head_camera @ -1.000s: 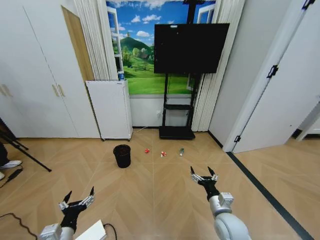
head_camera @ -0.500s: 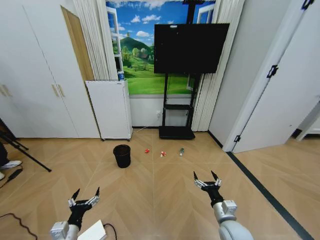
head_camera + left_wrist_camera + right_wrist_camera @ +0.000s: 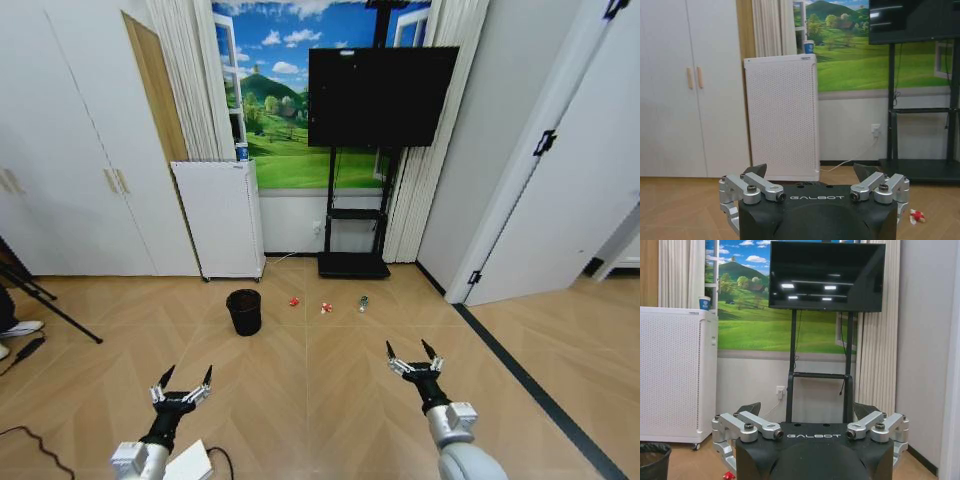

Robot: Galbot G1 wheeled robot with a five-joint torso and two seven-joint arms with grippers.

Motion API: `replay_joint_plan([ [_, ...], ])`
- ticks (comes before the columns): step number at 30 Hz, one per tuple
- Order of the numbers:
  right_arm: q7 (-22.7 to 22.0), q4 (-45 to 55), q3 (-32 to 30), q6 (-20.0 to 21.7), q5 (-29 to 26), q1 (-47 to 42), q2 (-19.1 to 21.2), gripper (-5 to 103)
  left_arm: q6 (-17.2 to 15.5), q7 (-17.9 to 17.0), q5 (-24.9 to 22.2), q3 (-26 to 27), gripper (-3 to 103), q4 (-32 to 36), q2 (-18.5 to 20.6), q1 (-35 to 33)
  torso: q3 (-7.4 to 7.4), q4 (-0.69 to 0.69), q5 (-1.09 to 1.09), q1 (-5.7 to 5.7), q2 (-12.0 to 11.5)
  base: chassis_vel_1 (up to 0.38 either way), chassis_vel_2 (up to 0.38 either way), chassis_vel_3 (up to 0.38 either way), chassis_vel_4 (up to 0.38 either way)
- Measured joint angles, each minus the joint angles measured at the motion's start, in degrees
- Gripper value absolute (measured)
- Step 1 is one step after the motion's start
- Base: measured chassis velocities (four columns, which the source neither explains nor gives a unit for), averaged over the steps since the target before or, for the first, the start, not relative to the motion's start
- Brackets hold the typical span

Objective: Pick up the trash bin and place the garbage on the floor into it.

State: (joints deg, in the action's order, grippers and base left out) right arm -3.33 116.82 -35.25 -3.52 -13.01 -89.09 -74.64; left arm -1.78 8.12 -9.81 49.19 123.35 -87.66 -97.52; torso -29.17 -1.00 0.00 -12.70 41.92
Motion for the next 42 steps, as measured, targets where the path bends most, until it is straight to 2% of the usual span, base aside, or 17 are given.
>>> replay_joint_plan([
  [2, -0.2, 0.0, -0.2, -0.3, 0.1, -0.1, -0.1, 100, -0.3, -0.8, 0.0, 0.7, 96, 1.2, -0.1, -0.7, 0.0, 0.0, 0.0, 0.0, 0.0, 0.0, 0.0, 0.0, 0.0],
  [5, -0.3, -0.1, -0.2, -0.8, 0.2, -0.1, 0.0, 100, -0.5, -1.3, -0.5, 1.8, 102, 3.0, -0.1, -1.8, 0.0, 0.01, 0.0, 0.0, 0.0, 0.0, 0.0, 0.0, 0.0],
  [10, -0.3, 0.1, 0.6, 0.7, 0.0, 0.4, 0.1, 100, -1.3, -1.7, -1.6, 2.1, 98, 5.5, -0.2, -2.3, 0.0, 0.0, 0.01, 0.0, 0.0, 0.0, 0.0, 0.0, 0.0],
  [13, -0.1, 0.0, 0.8, 1.1, 0.0, 0.5, 0.2, 100, -1.0, -1.4, -1.2, 1.9, 98, 5.5, -0.4, -2.5, 0.0, -0.01, 0.0, 0.0, 0.0, 0.0, 0.0, 0.0, 0.0],
  [16, 0.8, -1.4, 1.5, 1.4, -0.4, 1.1, 0.1, 100, 2.5, -0.6, 0.8, 1.5, 98, 4.0, -1.0, -3.1, 0.0, 0.0, 0.0, 0.0, 0.0, 0.0, 0.0, 0.0, 0.0],
  [20, 0.8, -2.1, 1.9, 1.8, -1.3, 1.6, 0.1, 100, 2.8, -0.9, 1.4, 1.6, 94, 3.6, -1.1, -3.5, 0.0, 0.01, 0.0, 0.01, 0.0, -0.007, 0.006, 0.013, -0.006],
  [28, 0.3, -3.6, 2.0, 1.8, -2.4, 2.7, 0.5, 100, 2.7, -0.8, 1.8, 1.4, 98, 3.2, -1.3, -3.4, 0.0, 0.0, 0.0, 0.02, 0.0, -0.081, 0.079, 0.094, -0.085],
  [42, -0.2, -4.9, 1.7, 1.6, -3.4, 3.2, 0.2, 100, 2.8, -0.7, 1.7, 0.9, 98, 2.3, -1.6, -3.7, 0.0, 0.02, 0.02, 0.0, 0.0, -0.238, 0.248, 0.252, -0.251],
])
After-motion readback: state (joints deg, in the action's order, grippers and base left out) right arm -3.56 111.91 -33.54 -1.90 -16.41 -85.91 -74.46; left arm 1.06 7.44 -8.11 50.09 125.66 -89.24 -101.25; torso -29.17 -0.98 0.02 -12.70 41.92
